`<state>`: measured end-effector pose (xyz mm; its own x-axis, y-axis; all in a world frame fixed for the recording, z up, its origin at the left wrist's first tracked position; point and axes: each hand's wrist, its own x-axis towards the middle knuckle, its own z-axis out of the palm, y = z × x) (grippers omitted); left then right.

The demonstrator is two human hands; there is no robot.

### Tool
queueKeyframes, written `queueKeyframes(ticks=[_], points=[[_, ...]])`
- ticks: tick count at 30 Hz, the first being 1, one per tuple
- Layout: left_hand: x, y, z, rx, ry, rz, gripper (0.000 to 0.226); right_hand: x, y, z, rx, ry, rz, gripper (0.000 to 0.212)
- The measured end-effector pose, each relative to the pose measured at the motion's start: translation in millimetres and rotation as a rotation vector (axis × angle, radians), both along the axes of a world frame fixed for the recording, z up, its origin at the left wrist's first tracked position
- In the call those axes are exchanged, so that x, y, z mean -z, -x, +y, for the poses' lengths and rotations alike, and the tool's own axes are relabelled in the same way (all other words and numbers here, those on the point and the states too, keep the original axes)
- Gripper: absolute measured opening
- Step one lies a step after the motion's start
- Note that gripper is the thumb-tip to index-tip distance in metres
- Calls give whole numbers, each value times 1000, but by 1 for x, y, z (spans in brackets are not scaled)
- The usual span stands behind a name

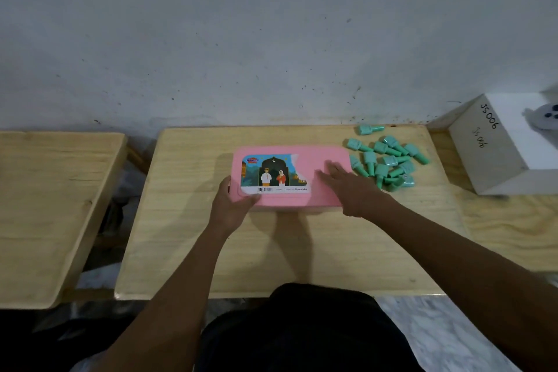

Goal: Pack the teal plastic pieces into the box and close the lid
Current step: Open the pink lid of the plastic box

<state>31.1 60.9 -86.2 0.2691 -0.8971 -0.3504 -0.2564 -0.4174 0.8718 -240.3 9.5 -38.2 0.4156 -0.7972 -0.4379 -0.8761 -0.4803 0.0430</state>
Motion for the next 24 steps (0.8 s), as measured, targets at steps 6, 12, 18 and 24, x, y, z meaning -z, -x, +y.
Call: queueKeyframes(ticks=[6,12,18,24], points=[[4,-4,8,68,56,88,66,-4,-2,-2,-82,14,73,101],[10,-3,14,72,84,123,86,-14,-2,-20,-128,-130,146,120],[19,8,21,-44,91,151,85,-39,-3,-39,-199,-236,222,98],[20,24,25,-119,81,239,82,-47,-3,-43,-178,-300,199,91]])
